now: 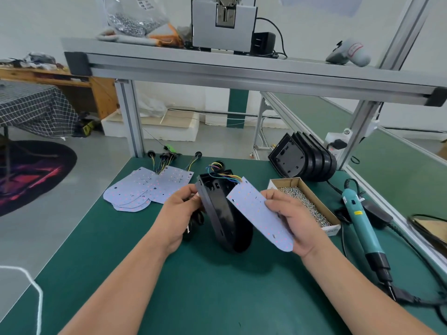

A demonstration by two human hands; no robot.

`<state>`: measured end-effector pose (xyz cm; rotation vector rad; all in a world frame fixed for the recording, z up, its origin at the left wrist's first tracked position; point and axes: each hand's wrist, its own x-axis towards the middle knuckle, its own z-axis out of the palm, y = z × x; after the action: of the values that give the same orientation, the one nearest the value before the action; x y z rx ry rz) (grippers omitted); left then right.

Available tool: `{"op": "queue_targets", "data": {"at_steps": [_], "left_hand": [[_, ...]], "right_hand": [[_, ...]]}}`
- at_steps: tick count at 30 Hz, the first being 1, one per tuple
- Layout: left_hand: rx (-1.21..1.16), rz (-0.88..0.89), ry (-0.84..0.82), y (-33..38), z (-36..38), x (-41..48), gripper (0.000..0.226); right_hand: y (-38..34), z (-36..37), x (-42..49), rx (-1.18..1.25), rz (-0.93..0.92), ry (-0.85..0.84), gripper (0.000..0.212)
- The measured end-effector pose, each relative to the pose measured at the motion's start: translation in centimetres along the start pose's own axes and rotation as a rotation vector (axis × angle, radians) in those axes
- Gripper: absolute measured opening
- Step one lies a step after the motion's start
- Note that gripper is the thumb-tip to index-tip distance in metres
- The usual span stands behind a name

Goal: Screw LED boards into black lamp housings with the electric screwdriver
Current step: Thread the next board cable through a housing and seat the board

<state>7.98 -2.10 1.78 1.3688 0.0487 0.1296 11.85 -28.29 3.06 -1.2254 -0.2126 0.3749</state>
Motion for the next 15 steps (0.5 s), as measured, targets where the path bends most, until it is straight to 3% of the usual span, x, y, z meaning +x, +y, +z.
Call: {"op": "queue_targets", "data": {"at_steps": [5,8,11,15], "left_hand": [[-0.089,-0.036,-0.001,-0.2,-0.6,0.2,0.013],[-0.112,-0.039,-0.019,0.0,-0.3,0.1,0.006],[-0.080,-0.041,-0.027,0.0,0.0,0.0,0.012],[-0.043,-0.036,-0.037,0.0,0.4,-0.1,0.011]], "right_hand": [[0.4,-0.1,0.2,-0.408,0.101,-0.003,0.009],[0.7,0.3,0.1,-0.553,0.058,0.039,0.021],[0.3,1.5,-0.3,-0.832,-0.122,0.201,0.015],[-0.7,4.2,-0.8,-0.826,-0.403,0.254,0.055]]}}
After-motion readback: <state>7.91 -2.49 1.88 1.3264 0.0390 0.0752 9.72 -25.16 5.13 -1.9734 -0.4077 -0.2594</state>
